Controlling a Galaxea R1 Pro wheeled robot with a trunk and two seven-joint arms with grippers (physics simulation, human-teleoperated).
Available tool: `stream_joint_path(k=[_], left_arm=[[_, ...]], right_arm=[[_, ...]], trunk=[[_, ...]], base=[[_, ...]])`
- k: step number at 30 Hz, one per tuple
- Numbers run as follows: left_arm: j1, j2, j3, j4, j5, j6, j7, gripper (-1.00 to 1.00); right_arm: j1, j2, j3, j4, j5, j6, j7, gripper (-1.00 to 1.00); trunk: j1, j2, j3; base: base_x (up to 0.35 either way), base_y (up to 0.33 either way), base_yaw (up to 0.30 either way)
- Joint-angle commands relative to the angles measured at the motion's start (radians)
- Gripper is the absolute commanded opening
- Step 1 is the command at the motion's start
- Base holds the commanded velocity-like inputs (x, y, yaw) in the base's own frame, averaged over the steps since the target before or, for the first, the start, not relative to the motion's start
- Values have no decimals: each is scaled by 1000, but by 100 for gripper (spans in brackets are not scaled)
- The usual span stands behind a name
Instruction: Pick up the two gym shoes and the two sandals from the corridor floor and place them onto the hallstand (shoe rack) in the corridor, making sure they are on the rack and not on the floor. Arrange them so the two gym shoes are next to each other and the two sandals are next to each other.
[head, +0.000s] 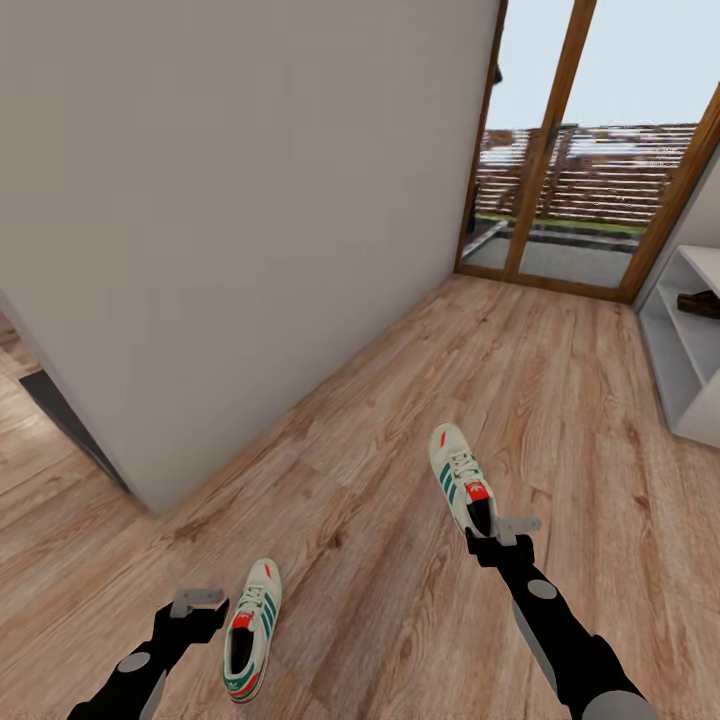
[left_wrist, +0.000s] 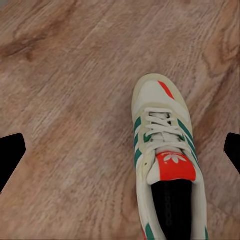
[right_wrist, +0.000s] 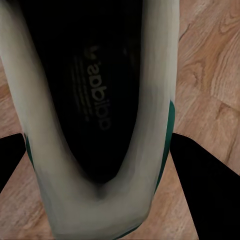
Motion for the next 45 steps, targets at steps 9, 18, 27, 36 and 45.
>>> stream_joint_path(k=[9, 18, 27, 36, 45], left_arm=[[0, -1, 10, 0, -7, -5, -6, 100], [0, -3, 11, 0, -5, -6, -6, 100], [-1, -13, 17, 76, -1, -21, -5, 100], [-1, -15, 25, 92, 1, -81, 6, 100], [-1, -13, 25, 92, 2, -88, 10, 100]], right_arm=[[0, 0, 2, 0, 7, 0, -2, -100], [0, 0, 2, 0, 7, 0, -2, -100], [0, 0, 3, 0, 7, 0, -2, -100], [0, 0, 2, 0, 7, 0, -2, -100], [0, 0, 2, 0, 7, 0, -2, -100]], trunk=[[34, -64, -43], [55, -100, -89], [59, -102, -133], [63, -104, -169], [67, -106, -204]], base=[[0, 0, 0], [0, 0, -75], [0, 0, -108], [0, 0, -10], [0, 0, 0]])
